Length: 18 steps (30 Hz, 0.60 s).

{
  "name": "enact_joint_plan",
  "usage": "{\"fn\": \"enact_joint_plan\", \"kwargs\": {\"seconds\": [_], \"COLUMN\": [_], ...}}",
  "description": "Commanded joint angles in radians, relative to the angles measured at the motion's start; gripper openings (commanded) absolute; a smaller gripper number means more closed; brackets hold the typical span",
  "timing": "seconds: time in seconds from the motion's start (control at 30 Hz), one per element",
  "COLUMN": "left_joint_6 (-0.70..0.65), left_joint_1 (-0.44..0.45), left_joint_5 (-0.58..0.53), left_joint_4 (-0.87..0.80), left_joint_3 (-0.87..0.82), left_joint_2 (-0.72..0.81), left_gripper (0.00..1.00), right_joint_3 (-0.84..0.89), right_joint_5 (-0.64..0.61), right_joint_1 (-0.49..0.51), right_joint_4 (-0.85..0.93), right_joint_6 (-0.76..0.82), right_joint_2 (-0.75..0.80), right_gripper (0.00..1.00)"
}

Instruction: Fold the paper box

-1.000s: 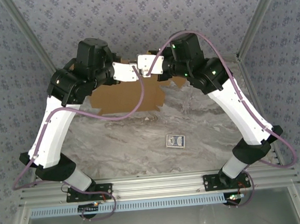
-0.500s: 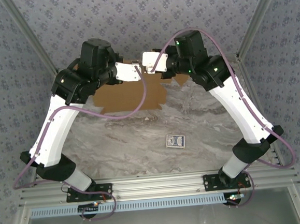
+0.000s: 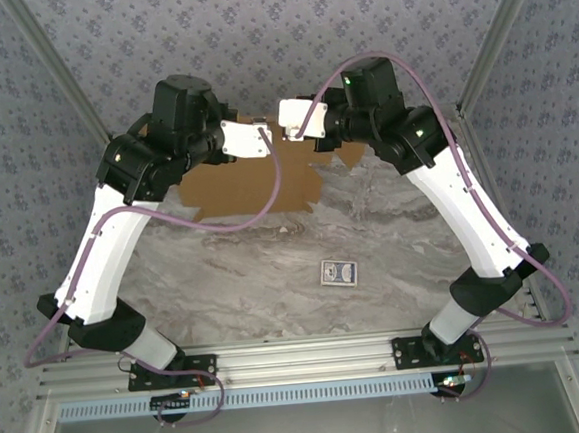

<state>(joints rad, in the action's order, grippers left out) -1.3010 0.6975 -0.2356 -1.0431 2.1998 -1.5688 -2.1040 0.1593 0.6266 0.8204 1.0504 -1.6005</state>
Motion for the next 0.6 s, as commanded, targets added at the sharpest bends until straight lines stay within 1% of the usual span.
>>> {"fn": "enact_joint_plan", "kwargs": {"seconds": [0.0, 0.13, 0.23, 0.3, 0.47, 0.57], "left_joint_6": [-0.004, 0.007, 0.012, 0.010, 0.012, 0.020], "left_joint_1": [-0.001, -0.001, -0.001, -0.001, -0.002, -0.002], "left_joint_5": [0.042, 0.055, 0.058, 0.056, 0.049, 0.050], "left_joint_4": [0.044, 0.045, 0.045, 0.043, 0.045, 0.050], "left_joint_3": [-0.003, -0.004, -0.003, -0.003, -0.006, -0.006], "left_joint_2": [0.034, 0.036, 0.036, 0.034, 0.035, 0.032], "left_gripper": [0.08, 0.08, 0.08, 0.08, 0.08, 0.11], "right_joint_3": [0.001, 0.001, -0.002, -0.006, -0.010, -0.010], "right_joint_5": [0.019, 0.021, -0.001, -0.017, -0.018, -0.022], "right_joint_1": [-0.004, -0.002, 0.005, 0.009, 0.012, 0.013], "right_joint_4": [0.014, 0.010, 0.011, 0.011, 0.010, 0.017], "right_joint_6": [0.007, 0.011, 0.023, 0.029, 0.033, 0.036], "right_joint_2": [-0.001, -0.010, -0.020, -0.023, -0.019, -0.015], "right_gripper": [0.26, 0.26, 0.25, 0.21, 0.16, 0.11]}}
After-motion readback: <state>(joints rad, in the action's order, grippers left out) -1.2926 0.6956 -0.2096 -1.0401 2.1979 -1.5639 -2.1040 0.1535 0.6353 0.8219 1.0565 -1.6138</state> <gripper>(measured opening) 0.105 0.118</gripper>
